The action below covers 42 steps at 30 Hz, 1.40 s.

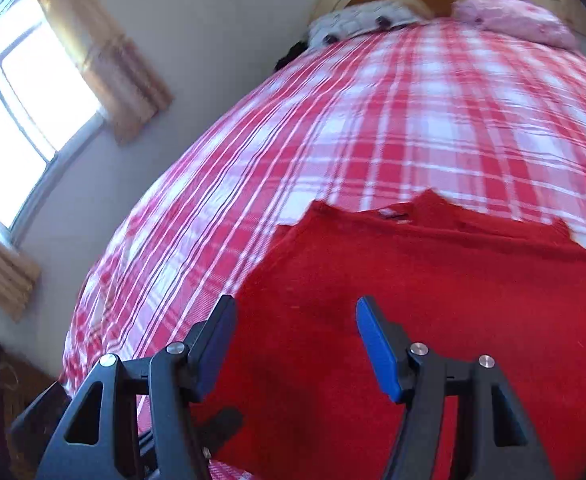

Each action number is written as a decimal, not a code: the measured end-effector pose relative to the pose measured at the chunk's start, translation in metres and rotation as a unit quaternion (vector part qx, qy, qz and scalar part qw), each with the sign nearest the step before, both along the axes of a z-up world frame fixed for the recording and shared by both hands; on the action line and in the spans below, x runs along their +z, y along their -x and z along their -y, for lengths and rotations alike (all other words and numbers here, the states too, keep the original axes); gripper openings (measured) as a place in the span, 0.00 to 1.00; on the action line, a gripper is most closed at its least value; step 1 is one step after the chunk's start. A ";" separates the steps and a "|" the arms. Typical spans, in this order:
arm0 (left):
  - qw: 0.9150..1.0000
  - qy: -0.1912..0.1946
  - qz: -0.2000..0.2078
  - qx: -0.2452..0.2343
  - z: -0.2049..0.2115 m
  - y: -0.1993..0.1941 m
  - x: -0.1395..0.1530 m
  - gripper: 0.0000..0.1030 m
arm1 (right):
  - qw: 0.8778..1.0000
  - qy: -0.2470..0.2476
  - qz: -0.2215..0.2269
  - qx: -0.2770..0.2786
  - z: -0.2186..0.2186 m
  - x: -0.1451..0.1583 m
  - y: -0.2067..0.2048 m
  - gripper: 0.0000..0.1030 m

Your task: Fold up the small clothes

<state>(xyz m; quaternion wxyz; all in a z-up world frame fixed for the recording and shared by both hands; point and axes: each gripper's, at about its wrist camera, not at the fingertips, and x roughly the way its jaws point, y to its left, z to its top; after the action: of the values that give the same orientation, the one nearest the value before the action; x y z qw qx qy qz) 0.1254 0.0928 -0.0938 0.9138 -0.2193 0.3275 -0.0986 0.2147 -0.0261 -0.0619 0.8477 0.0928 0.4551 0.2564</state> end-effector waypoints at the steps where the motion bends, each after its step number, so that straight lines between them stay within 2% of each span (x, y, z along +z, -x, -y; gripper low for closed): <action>1: 1.000 -0.013 0.012 -0.001 0.003 0.004 0.003 0.11 | 1.000 0.002 -0.009 0.009 -0.006 -0.002 -0.005 0.61; 5: 0.997 -0.054 0.044 -0.012 0.017 0.009 0.010 0.11 | 0.998 0.043 -0.034 0.038 -0.031 -0.010 -0.029 0.61; 13: 0.993 -0.097 0.066 -0.019 0.031 0.005 0.011 0.11 | 0.990 0.108 -0.068 0.061 -0.069 -0.027 -0.065 0.64; 17: 0.987 -0.136 0.084 -0.035 0.045 0.008 0.011 0.10 | 0.980 0.166 -0.075 0.084 -0.091 -0.033 -0.074 0.69; 20: 0.986 -0.141 0.084 -0.039 0.048 0.011 0.012 0.10 | 0.969 0.220 -0.062 0.092 -0.104 -0.042 -0.074 0.69; 22: 0.987 -0.135 0.080 -0.038 0.045 0.010 0.011 0.10 | 0.964 0.238 -0.052 0.103 -0.106 -0.049 -0.071 0.69; 23: 0.987 -0.132 0.079 -0.037 0.043 0.010 0.012 0.10 | 0.962 0.247 -0.045 0.104 -0.105 -0.052 -0.070 0.67; 24: 0.988 -0.131 0.078 -0.036 0.041 0.010 0.012 0.10 | 0.961 0.253 -0.039 0.100 -0.103 -0.053 -0.069 0.54; 25: 0.988 -0.129 0.076 -0.036 0.041 0.011 0.012 0.10 | 0.963 0.252 -0.033 0.092 -0.098 -0.052 -0.069 0.48; 26: 0.988 -0.128 0.074 -0.035 0.041 0.014 0.012 0.10 | 0.967 0.236 -0.034 0.087 -0.091 -0.049 -0.069 0.40; 27: 0.989 -0.125 0.073 -0.033 0.039 0.014 0.013 0.10 | 0.973 0.215 -0.038 0.081 -0.083 -0.045 -0.070 0.28; 28: 0.989 -0.124 0.073 -0.033 0.038 0.015 0.014 0.10 | 0.979 0.188 -0.044 0.072 -0.070 -0.040 -0.070 0.22; 29: 0.989 -0.125 0.074 -0.032 0.039 0.017 0.015 0.10 | 0.983 0.167 -0.047 0.065 -0.060 -0.037 -0.071 0.19; 32: 0.988 -0.128 0.078 -0.033 0.040 0.018 0.022 0.10 | 0.994 0.088 -0.051 0.042 -0.023 -0.019 -0.070 0.18; 36: 0.986 -0.125 0.097 -0.048 0.051 0.021 0.040 0.10 | 0.999 0.005 -0.040 0.011 0.032 0.011 -0.061 0.18; 38: 0.984 -0.123 0.113 -0.062 0.061 0.024 0.051 0.10 | 0.999 -0.023 -0.032 -0.002 0.058 0.026 -0.055 0.18; 42: 0.974 -0.135 0.149 -0.104 0.097 0.032 0.071 0.10 | 0.998 -0.052 -0.010 -0.027 0.118 0.050 -0.042 0.18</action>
<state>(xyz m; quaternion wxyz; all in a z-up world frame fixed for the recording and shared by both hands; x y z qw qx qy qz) 0.0933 -0.0041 -0.0227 0.9581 -0.0418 0.2192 -0.1797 0.2562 -0.1442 -0.0121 0.8438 0.1518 0.4468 0.2557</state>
